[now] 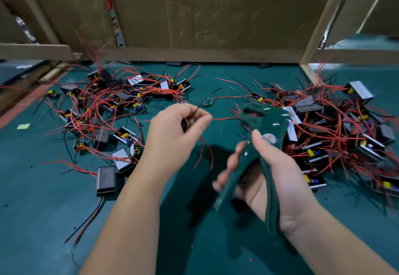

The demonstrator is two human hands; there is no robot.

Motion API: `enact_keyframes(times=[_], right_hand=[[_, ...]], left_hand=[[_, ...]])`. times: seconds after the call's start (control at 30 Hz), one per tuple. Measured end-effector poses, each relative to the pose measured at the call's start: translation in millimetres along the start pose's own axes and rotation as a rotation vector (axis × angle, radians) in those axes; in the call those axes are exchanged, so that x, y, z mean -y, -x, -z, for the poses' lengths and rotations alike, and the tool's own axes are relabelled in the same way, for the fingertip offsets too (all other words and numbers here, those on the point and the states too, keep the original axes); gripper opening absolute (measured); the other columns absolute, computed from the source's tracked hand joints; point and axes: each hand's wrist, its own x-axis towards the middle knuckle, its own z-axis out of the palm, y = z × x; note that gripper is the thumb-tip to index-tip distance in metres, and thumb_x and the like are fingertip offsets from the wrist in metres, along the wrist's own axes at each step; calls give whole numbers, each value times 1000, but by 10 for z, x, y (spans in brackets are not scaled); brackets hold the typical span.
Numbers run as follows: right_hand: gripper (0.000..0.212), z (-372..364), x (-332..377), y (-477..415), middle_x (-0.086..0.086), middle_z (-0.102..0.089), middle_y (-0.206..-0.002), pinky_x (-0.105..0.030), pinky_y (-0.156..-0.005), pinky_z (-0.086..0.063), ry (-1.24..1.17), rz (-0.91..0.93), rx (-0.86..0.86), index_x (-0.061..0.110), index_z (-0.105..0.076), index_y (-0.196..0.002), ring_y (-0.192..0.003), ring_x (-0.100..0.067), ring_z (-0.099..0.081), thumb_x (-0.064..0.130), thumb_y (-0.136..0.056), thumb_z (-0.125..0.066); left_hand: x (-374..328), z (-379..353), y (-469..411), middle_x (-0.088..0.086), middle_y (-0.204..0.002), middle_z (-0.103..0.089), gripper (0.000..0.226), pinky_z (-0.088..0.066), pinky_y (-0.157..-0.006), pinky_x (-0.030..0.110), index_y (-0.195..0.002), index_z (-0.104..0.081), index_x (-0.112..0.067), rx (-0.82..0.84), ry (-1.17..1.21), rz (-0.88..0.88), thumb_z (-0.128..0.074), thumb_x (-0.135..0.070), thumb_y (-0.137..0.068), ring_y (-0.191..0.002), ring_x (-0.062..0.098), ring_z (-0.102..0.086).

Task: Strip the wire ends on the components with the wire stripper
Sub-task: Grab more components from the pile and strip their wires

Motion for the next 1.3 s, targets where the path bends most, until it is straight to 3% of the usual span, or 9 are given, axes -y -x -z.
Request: enact_keyframes(times=[0.13, 0.3, 0.47, 0.6, 0.7, 0.8, 0.93, 1.1, 1.3], right_hand=[[23, 30, 95, -10, -19, -66, -82, -49, -64, -58, -69, 105, 49, 8, -65, -76, -62, -37, -65, 25, -61, -64], [42, 13, 40, 45, -25, -63, -80, -50, -66, -55, 64, 52, 274, 1, -66, -104, -63, -39, -64, 14, -64, -65], [37, 18, -44, 78, -16, -64, -105, -48, -62, -53, 129, 75, 323, 0, -64, -111, -64, -41, -62, 7, -76, -60], [39, 38, 58, 58, -7, -67, -113, -51, -65, -54, 185, 425, 126, 12, -62, -115, -67, -39, -65, 10, -77, -57], [48, 94, 227, 41, 1, -67, -115, -47, -64, -55, 157, 513, 31, 14, -55, -125, -66, -36, -67, 11, -77, -56], [56, 152, 295, 22, -5, -58, -133, -47, -64, -56, 145, 447, -46, 12, -55, -127, -65, -38, -67, 10, -72, -62], [56, 176, 328, 15, -15, -60, -111, -51, -62, -57, 128, 346, -109, 10, -56, -126, -64, -42, -66, 12, -70, -55], [17, 118, 406, 61, -37, -56, -120, -44, -54, -57, 63, 109, -154, 2, -52, -78, -63, -39, -67, 14, -68, -49], [26, 112, 392, 102, -39, -63, -101, -41, -57, -57, 104, 129, 12, 0, -65, -61, -64, -36, -67, 24, -53, -61]], left_hand=[[-38, 56, -58, -17, -56, -54, 18, -37, -59, 12, -84, -68, -25, -140, 359, 199, -57, -16, -95, -56, -3, -45], [-149, -59, -19, -5, -66, -59, 28, -50, -61, 23, -84, -66, -22, -18, 907, 407, -43, -20, -100, -64, 11, -61], [-107, -169, 1, -2, -81, -59, 24, -36, -59, 30, -86, -64, -29, 86, 733, 463, -49, -46, -89, -65, 16, -50], [-38, -110, -68, -4, -95, -61, 27, -44, -78, 29, -100, -59, -25, -137, 611, 375, -43, -44, -89, -84, 11, -56], [25, -21, -50, -9, -102, -59, 16, -43, -84, 19, -108, -56, -24, -335, 266, 260, -46, -19, -97, -89, 0, -55], [133, 76, -53, 2, -115, -55, 31, -31, -89, 17, -116, -57, -17, -352, -166, 216, -46, -4, -91, -108, 15, -48], [272, 137, -56, 16, -145, -36, 43, -20, -105, 37, -134, -49, -24, -140, -579, 543, -50, -21, -91, -134, 32, -26], [376, 130, -48, 20, -152, -22, 48, -11, -112, 47, -138, -45, -32, 49, -769, 677, -48, -43, -91, -141, 35, -14], [399, 250, -75, 14, -149, -30, 41, -23, -104, 47, -131, -52, -34, -139, -718, 701, -54, -29, -90, -130, 38, -25]])
